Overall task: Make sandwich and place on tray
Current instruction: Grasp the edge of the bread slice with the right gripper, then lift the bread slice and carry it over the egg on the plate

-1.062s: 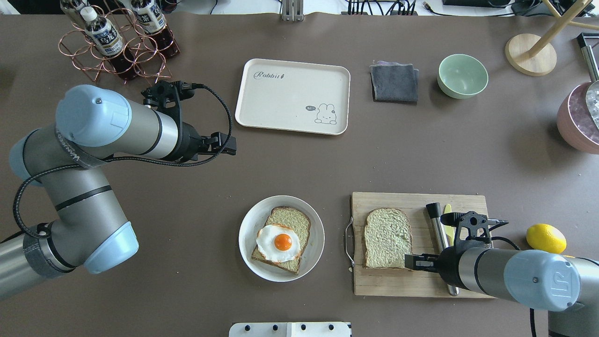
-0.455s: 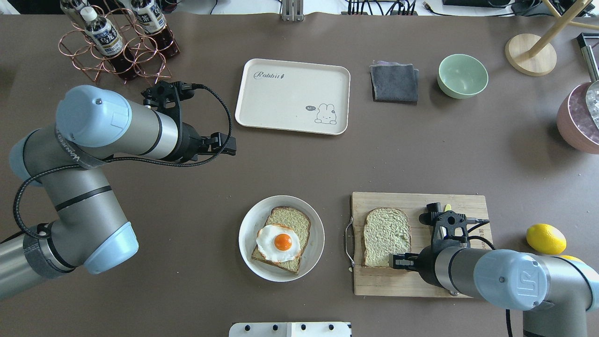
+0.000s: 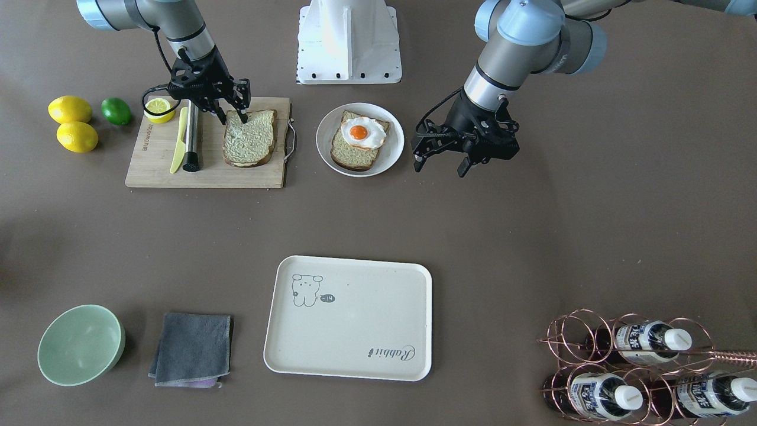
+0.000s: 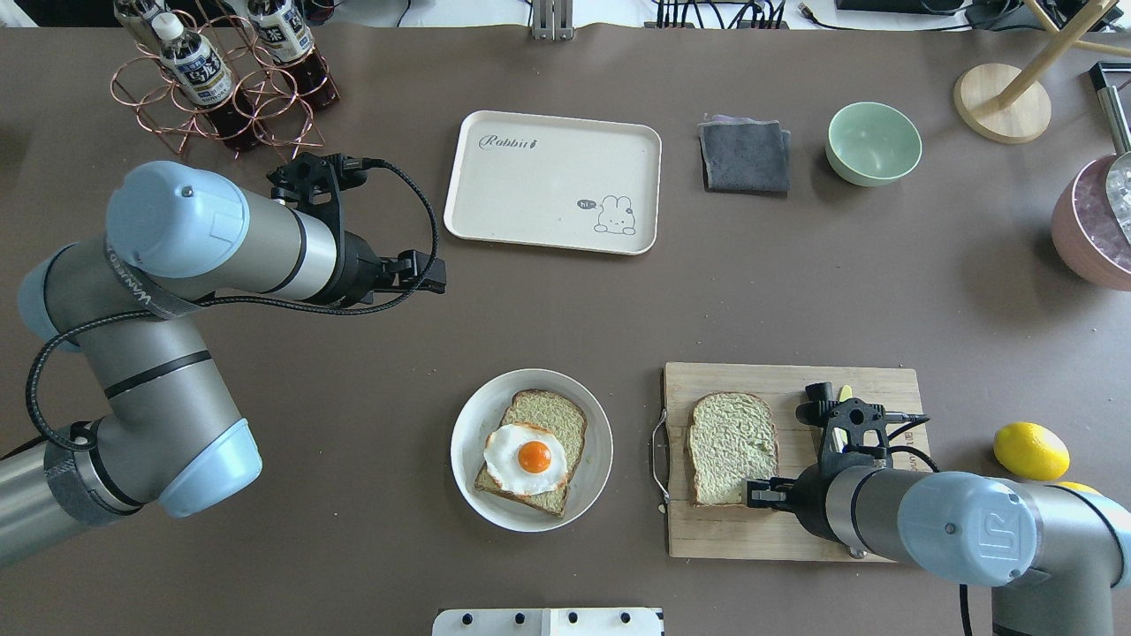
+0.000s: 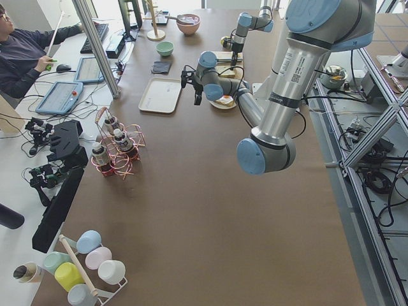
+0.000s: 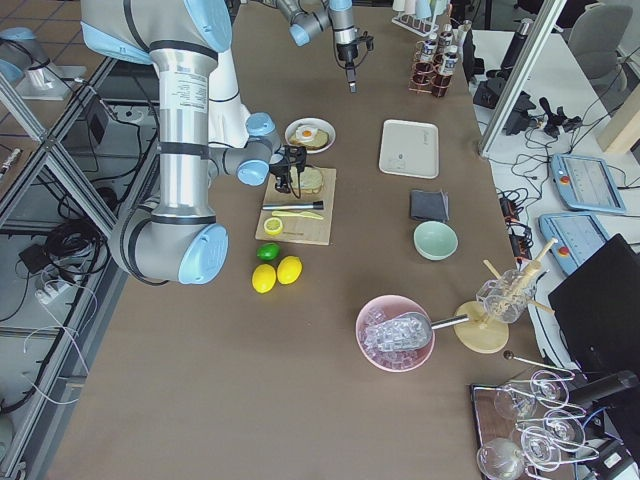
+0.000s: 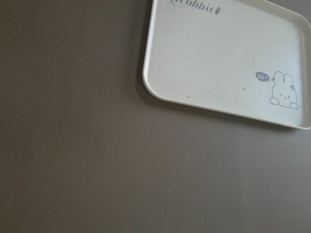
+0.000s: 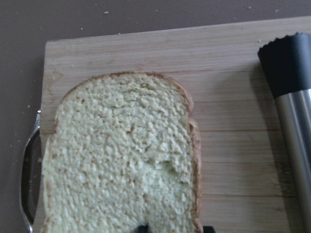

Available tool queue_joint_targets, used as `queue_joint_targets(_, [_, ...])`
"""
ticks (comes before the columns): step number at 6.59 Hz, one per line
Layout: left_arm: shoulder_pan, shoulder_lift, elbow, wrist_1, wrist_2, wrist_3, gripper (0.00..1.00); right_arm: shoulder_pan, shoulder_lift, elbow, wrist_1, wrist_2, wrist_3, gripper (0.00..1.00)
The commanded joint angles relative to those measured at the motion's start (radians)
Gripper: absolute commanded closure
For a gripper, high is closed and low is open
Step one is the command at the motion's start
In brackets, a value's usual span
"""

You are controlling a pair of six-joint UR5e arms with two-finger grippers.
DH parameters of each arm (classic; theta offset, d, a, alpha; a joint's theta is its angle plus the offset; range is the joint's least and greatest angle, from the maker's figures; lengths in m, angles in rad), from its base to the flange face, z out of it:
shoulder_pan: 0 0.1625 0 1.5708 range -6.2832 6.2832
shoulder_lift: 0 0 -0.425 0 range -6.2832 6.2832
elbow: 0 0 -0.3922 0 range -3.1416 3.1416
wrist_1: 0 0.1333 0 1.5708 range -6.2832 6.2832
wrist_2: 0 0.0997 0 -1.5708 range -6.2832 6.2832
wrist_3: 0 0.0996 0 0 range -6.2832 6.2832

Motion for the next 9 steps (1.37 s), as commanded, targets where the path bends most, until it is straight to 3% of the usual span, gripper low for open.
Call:
queue_joint_targets(1, [0.0,0.0,0.002,0.0,0.0,0.002,0.02,0.0,0.006,0.012,0.0,0.005,-0.003,1.0])
queue_joint_targets(5, [0.0,0.002,0.0,0.0,-0.002,0.002,0.02,0.06,0.027,0.105,-0.003,0.085,-0.004,1.0])
queue_joint_targets(6, [0.0,0.002,0.0,0.0,-0.003,0.003,0.02,0.105,0.067,0.129,-0.003,0.138,-0.004,1.0])
queue_joint_targets(7, [0.0,0.002,0.0,-0.002,-0.005,0.003,0.02,0.11,0.136,0.12,-0.009,0.143,0.0,1.0])
queue_joint_targets(9, [0.0,0.003,0.0,-0.002,-0.009,0.003,0.02,0.103,0.309,0.083,-0.13,0.124,0.084,1.0])
